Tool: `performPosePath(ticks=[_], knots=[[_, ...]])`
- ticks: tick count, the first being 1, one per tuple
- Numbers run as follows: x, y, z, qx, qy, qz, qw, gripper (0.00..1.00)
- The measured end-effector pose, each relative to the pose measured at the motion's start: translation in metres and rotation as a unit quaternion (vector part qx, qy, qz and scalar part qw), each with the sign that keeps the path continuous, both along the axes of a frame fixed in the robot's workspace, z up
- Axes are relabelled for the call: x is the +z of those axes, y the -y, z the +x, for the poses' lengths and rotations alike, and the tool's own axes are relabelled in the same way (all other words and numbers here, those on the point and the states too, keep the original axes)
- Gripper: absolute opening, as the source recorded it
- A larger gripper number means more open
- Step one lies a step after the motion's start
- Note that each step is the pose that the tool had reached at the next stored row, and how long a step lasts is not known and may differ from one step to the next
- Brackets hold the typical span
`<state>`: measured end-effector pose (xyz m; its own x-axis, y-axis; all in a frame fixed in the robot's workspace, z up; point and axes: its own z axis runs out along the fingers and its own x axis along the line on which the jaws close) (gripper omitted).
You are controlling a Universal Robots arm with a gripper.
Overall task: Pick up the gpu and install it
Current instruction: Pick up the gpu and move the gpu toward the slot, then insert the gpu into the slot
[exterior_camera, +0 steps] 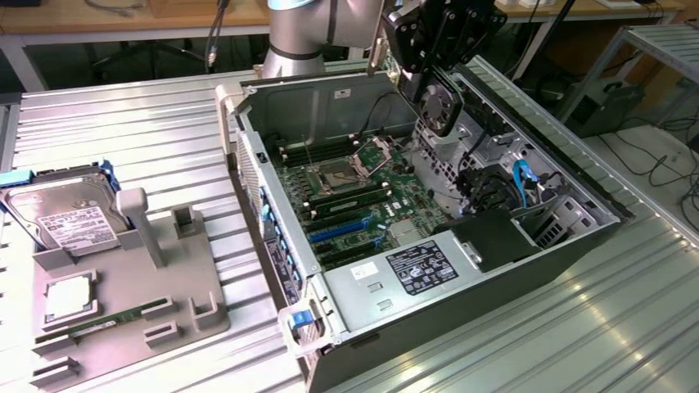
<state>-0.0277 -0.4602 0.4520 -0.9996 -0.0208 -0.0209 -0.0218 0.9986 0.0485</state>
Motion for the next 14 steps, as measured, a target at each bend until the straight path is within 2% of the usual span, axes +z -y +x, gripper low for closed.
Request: performPosePath(ticks=[9,14], knots=[[0.0,0.0,0.0,0.0,0.0,0.0,1.0,0.28],[0.0,0.0,0.0,0.018,0.0,0.0,0.9998,0.28]])
